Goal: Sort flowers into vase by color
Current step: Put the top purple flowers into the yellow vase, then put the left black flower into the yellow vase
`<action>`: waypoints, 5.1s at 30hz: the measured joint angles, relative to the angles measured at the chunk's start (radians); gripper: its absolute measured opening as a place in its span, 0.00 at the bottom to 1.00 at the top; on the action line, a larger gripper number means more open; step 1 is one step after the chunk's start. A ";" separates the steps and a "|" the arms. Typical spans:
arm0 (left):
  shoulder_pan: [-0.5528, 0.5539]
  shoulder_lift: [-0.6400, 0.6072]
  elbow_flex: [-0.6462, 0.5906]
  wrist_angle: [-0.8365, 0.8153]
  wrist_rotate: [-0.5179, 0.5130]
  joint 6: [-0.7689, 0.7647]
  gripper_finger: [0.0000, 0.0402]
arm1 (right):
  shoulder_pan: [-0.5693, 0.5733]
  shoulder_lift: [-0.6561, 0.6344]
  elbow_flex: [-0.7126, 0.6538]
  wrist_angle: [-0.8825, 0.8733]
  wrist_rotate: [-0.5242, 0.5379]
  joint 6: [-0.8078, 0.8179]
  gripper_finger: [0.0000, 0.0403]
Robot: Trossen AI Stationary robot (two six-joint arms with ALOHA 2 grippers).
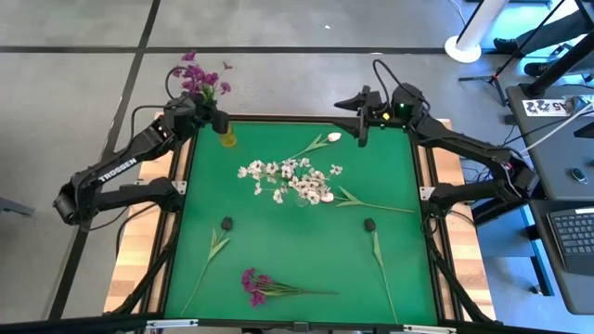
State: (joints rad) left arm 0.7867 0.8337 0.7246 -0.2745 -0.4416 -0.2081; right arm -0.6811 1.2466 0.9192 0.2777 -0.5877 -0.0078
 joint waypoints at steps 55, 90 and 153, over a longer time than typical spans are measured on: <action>0.000 0.221 0.008 -0.051 0.016 -0.029 0.04 | 0.000 0.039 0.000 -0.020 -0.015 -0.035 0.73; -0.028 0.086 -0.207 0.066 0.042 -0.072 0.25 | 0.000 0.039 0.001 -0.062 -0.026 -0.024 0.73; -1.467 0.402 0.032 -0.572 0.468 -1.443 0.52 | 0.000 0.038 0.001 -0.040 -0.007 -0.023 0.73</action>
State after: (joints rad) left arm -0.6801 1.2353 0.7567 -0.8469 0.0261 -1.6513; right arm -0.6811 1.2842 0.9199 0.2375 -0.5950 -0.0305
